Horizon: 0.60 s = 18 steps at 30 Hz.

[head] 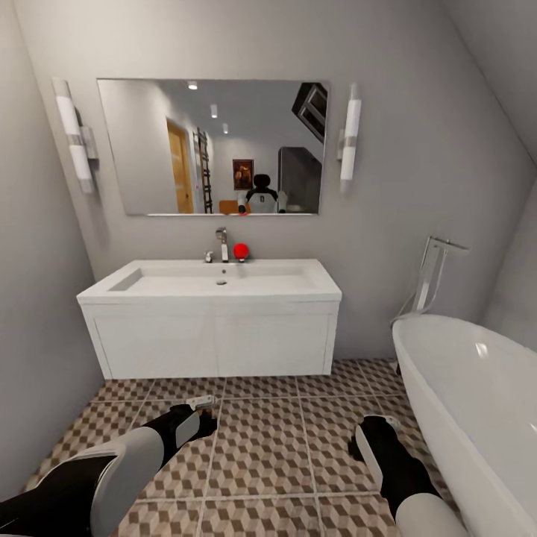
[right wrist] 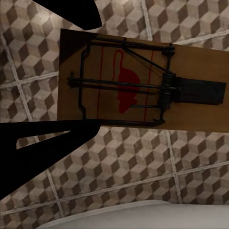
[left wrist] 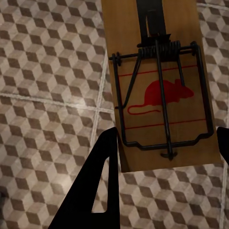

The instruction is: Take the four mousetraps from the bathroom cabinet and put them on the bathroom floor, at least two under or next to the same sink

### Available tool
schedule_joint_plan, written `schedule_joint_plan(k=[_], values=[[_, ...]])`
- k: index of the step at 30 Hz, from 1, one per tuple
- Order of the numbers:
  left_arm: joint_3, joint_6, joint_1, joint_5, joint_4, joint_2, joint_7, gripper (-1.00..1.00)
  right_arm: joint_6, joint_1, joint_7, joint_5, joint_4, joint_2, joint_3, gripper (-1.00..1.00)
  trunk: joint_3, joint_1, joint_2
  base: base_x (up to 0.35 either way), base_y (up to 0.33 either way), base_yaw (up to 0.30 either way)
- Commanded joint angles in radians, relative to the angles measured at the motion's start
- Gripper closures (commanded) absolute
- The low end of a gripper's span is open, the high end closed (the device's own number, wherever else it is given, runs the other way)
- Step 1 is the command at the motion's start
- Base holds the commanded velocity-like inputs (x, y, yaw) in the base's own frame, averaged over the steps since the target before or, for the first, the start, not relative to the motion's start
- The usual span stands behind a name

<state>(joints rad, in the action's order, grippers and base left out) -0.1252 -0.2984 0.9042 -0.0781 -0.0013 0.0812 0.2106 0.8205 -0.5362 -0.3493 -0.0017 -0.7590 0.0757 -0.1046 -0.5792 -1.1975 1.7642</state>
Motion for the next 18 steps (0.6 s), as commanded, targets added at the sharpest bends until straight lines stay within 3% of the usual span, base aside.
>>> schedule_joint_plan(k=[1,18], values=[[-0.006,-0.002,0.001,-0.006,0.0,0.0,0.008,1.0,0.004,-0.001,-0.003,0.0,-0.001,0.001,-0.003,1.0,-0.004,-0.004,0.008,0.0,0.0,0.0],[-0.005,-0.003,0.001,-0.006,0.0,0.0,0.009,1.0,0.002,-0.001,-0.007,0.003,0.001,0.001,-0.003,1.0,-0.058,-0.069,0.127,0.0,0.0,0.0]])
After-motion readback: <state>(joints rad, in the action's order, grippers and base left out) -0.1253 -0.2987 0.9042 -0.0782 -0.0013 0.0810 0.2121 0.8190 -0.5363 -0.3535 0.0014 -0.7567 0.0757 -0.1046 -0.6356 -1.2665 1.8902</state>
